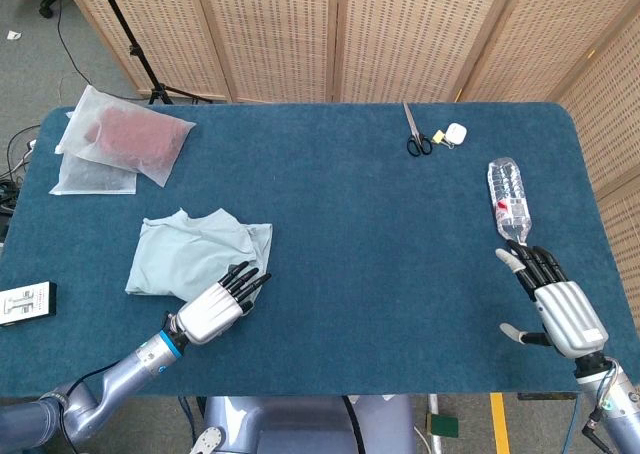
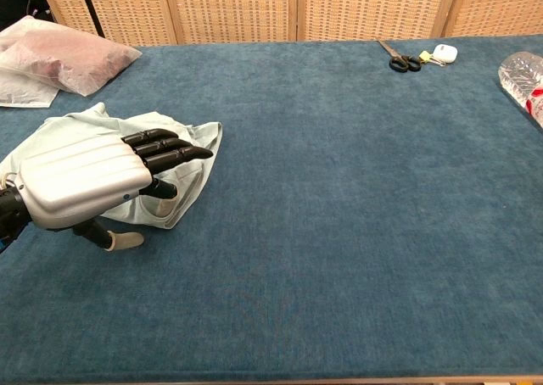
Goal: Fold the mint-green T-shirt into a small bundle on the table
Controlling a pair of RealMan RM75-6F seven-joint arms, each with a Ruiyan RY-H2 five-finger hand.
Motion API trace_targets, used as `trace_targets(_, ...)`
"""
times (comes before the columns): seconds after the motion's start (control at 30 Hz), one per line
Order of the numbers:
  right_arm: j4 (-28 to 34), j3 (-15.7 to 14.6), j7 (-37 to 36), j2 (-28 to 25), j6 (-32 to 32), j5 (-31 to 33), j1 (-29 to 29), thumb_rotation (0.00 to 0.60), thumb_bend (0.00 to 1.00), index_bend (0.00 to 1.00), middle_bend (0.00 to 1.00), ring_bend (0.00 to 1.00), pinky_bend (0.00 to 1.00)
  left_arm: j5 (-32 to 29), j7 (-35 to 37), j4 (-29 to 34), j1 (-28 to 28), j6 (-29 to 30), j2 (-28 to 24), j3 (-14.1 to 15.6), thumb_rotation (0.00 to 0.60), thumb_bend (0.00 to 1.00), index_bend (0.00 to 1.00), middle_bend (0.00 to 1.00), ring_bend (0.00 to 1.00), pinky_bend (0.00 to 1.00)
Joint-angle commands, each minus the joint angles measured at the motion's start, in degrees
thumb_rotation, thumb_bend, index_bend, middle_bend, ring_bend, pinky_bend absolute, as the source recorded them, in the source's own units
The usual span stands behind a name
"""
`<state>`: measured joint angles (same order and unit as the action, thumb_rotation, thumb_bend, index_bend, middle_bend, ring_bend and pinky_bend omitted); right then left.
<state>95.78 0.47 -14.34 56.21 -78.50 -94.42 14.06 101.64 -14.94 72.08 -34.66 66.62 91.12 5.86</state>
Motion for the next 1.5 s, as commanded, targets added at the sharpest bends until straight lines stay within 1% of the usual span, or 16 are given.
trace_targets(0.03,0.0,0.0,0.1,0.0,0.0,0.0,0.0,0.6,0.05,0.0,0.0,0.0,0.0,0.3,2.6,0.4,0.4,1.9,0.0,-0.2,0.6,0.07,0.02,0.0,0.0,0.0)
trace_targets(0.07,0.1,0.0,0.1,0.0,0.0,0.0,0.0,0.6,0.05,0.0,0.0,0.0,0.0,0.4,3.2,0.5,0.5,2.5,0.0,-0.3,0.6,0.05,0.0,0.0,0.0,0.0)
trace_targets(0.13,0.1,0.0,0.2,0.0,0.0,0.0,-0.1,0.6,0.05,0.0,0.0,0.0,0.0,0.7,4.8,0.6,0.7,4.0,0.1,-0.6,0.6,0.03,0.0,0.0,0.0,0.0)
trace_targets(0.23,0.2,-0.1,0.3,-0.1,0.2,0.1,0.0,0.6,0.05,0.0,0.0,0.0,0.0,1.0,7.6,1.0,1.1,6.8,-0.1,-1.3,0.6,0.02,0.0,0.0,0.0,0.0)
trace_targets(0.3,0.4,-0.2,0.6,-0.1,0.3,0.0,0.0,0.6,0.05,0.0,0.0,0.0,0.0,0.4,10.5,2.3,1.5,8.7,-0.7,-2.4,0.6,0.02,0.0,0.0,0.0,0.0)
trace_targets(0.37,0.5,-0.2,0.8,-0.2,0.4,0.0,0.0,0.6,0.05,0.0,0.0,0.0,0.0,-0.1,12.5,3.9,1.2,8.0,-2.3,-2.3,0.6,0.01,0.0,0.0,0.0,0.0)
trace_targets(0.47,0.7,-0.2,1.0,-0.2,0.5,0.1,0.0,0.6,0.05,0.0,0.0,0.0,0.0,-0.7,11.8,6.5,0.2,4.2,-5.1,-1.2,0.6,0.0,0.0,0.0,0.0,0.0)
trace_targets(0.6,0.8,-0.3,1.1,-0.3,0.5,0.1,-0.1,0.6,0.05,0.0,0.0,0.0,0.0,-0.8,11.5,7.8,-0.3,1.5,-6.6,0.0,0.6,0.0,0.0,0.0,0.0,0.0)
trace_targets(0.7,0.9,-0.3,1.2,-0.3,0.6,0.1,-0.1,0.6,0.05,0.0,0.0,0.0,0.0,-1.0,10.6,8.0,-0.2,0.8,-6.8,0.1,0.6,0.0,0.0,0.0,0.0,0.0)
trace_targets(0.9,0.9,-0.3,1.2,-0.4,0.6,0.1,0.0,0.6,0.05,0.0,0.0,0.0,0.0,-1.2,9.9,8.5,0.3,1.7,-6.7,-0.4,0.6,0.0,0.0,0.0,0.0,0.0)
trace_targets(1.1,0.9,-0.3,1.0,-0.5,0.6,0.0,-0.1,0.6,0.05,0.0,0.0,0.0,0.0,-0.8,11.0,7.4,1.1,5.7,-6.0,-2.2,0.6,0.0,0.0,0.0,0.0,0.0)
trace_targets(1.13,0.9,-0.3,0.9,-0.5,0.6,0.0,-0.1,0.6,0.05,0.0,0.0,0.0,0.0,-0.8,11.4,6.9,1.2,6.8,-5.8,-2.9,0.6,0.0,0.0,0.0,0.0,0.0)
trace_targets(1.17,0.9,-0.3,0.8,-0.5,0.5,0.0,-0.1,0.6,0.05,0.0,0.0,0.0,0.0,-1.6,11.8,6.4,1.3,8.1,-6.0,-4.3,0.6,0.0,0.0,0.0,0.0,0.0)
trace_targets(1.2,0.9,-0.3,0.7,-0.5,0.6,0.0,-0.1,0.6,0.05,0.0,0.0,0.0,0.0,-2.2,12.2,6.1,1.3,8.2,-6.0,-5.0,0.6,0.0,0.0,0.0,0.0,0.0)
trace_targets(1.33,0.9,-0.3,0.6,-0.6,0.5,-0.2,0.0,0.6,0.05,0.0,0.0,0.0,0.0,-5.5,12.7,4.0,0.9,6.6,-6.1,-7.0,0.6,0.0,0.0,0.0,0.0,0.0)
trace_targets(1.5,0.8,-0.3,0.4,-0.6,0.6,0.0,0.0,0.6,0.05,0.0,0.0,0.0,0.0,-10.0,12.9,0.1,0.6,3.4,-4.6,-8.7,0.6,0.0,0.0,0.0,0.0,0.0)
